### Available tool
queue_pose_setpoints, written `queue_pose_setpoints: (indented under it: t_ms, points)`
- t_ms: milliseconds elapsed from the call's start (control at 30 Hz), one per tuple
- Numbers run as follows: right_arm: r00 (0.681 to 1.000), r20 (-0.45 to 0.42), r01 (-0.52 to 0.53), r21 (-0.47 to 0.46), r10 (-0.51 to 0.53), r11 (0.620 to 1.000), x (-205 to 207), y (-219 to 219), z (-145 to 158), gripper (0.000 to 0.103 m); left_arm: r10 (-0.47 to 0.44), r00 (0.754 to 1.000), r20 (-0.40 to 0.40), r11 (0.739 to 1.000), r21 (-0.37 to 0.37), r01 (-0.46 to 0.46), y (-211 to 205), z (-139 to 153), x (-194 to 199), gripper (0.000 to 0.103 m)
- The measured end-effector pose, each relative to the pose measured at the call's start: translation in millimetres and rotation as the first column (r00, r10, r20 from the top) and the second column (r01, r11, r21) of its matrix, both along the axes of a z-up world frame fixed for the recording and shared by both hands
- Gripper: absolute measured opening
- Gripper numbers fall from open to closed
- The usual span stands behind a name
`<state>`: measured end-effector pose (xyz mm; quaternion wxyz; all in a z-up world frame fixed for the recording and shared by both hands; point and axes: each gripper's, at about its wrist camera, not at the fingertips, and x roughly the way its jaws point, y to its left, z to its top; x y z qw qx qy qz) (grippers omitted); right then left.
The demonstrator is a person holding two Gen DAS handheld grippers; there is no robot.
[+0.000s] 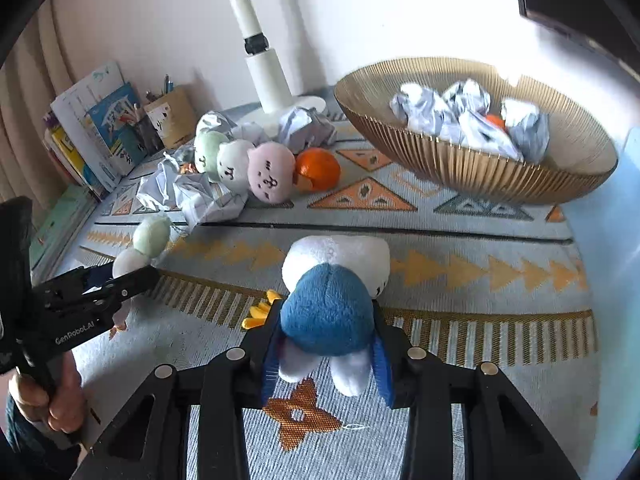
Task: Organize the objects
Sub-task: 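Carry both plushes over the amber bowl and open both grippers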
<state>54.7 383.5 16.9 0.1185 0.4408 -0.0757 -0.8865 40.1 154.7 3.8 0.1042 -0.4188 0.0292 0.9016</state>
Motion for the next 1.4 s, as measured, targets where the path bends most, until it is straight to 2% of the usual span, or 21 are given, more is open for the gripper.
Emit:
queue_pose_setpoints:
  t_ms: [33,67,100,167,233,300,367,400,467,533,633,767,867,967,1067,1300,1333,1400]
  points:
    - [1.000,-0.007,0.006,-0.007,-0.006,1.000,0,1,2,0.048,0.001,1.000,-0.007,1.000,-0.025,-0.001,3,0,1,0.046]
    - [1.000,-0.012,0.022,-0.002,-0.022,1.000,1,3,2,0.061,0.003,1.000,-0.021,0.999,-0.045,-0.004,6,0,3,0.046]
    - [0.999,-0.019,0.045,0.008,-0.045,0.999,1,4,4,0.066,-0.001,1.000,-0.027,0.999,-0.054,-0.001,6,0,2,0.046]
    - [0.998,-0.023,0.064,0.009,-0.064,0.998,1,5,5,0.066,0.002,0.999,-0.047,0.996,-0.092,-0.006,11,1,4,0.047]
    - [0.997,-0.041,0.066,0.012,-0.065,0.998,3,5,6,0.062,0.005,0.998,-0.056,0.994,-0.109,-0.011,12,1,5,0.047]
    - [0.998,-0.040,0.041,0.011,-0.040,0.999,3,2,5,0.045,-0.002,0.998,-0.063,0.995,-0.101,-0.004,11,2,6,0.047]
    - [0.998,-0.055,0.023,0.045,-0.020,0.999,7,-6,8,0.042,0.006,0.997,-0.075,0.995,-0.098,-0.013,10,5,8,0.046]
    - [0.998,-0.055,0.008,0.030,-0.007,1.000,8,-5,9,0.041,0.000,0.997,-0.080,0.997,-0.082,-0.007,9,8,10,0.046]
    - [0.998,-0.063,-0.019,-0.072,0.015,0.997,12,5,14,0.041,-0.025,0.997,-0.072,0.999,-0.024,0.024,8,14,15,0.046]
    - [0.998,-0.067,-0.031,-0.175,0.020,0.984,17,21,21,0.041,-0.057,0.995,-0.082,0.998,-0.006,0.057,16,24,21,0.046]
    - [0.991,-0.134,-0.020,-0.218,-0.010,0.976,29,45,52,0.041,-0.112,0.983,-0.146,0.994,-0.021,0.110,39,52,24,0.046]
    - [0.960,-0.246,0.079,-0.210,-0.131,0.975,33,86,108,0.041,-0.188,0.961,-0.200,0.979,0.040,0.200,77,92,5,0.046]
    - [0.914,-0.317,0.197,-0.201,-0.254,0.959,26,117,141,0.041,-0.222,0.948,-0.228,0.968,0.061,0.242,111,115,-19,0.046]
    - [0.877,-0.327,0.316,-0.160,-0.352,0.935,9,136,156,0.041,-0.246,0.950,-0.193,0.945,0.172,0.279,136,128,-51,0.046]
    - [0.871,-0.309,0.345,-0.169,-0.382,0.923,-12,147,157,0.041,-0.248,0.945,-0.212,0.942,0.176,0.287,158,134,-72,0.046]
    - [0.873,-0.267,0.394,-0.108,-0.408,0.913,-47,146,138,0.041,-0.230,0.961,-0.155,0.947,0.193,0.258,189,115,-112,0.046]
    - [0.873,-0.264,0.397,-0.101,-0.409,0.912,-49,145,134,0.041,-0.238,0.961,-0.142,0.944,0.199,0.263,193,110,-117,0.048]
    - [0.886,-0.245,0.386,-0.078,-0.393,0.919,-62,147,125,0.042,-0.270,0.958,-0.099,0.931,0.227,0.286,197,100,-124,0.060]
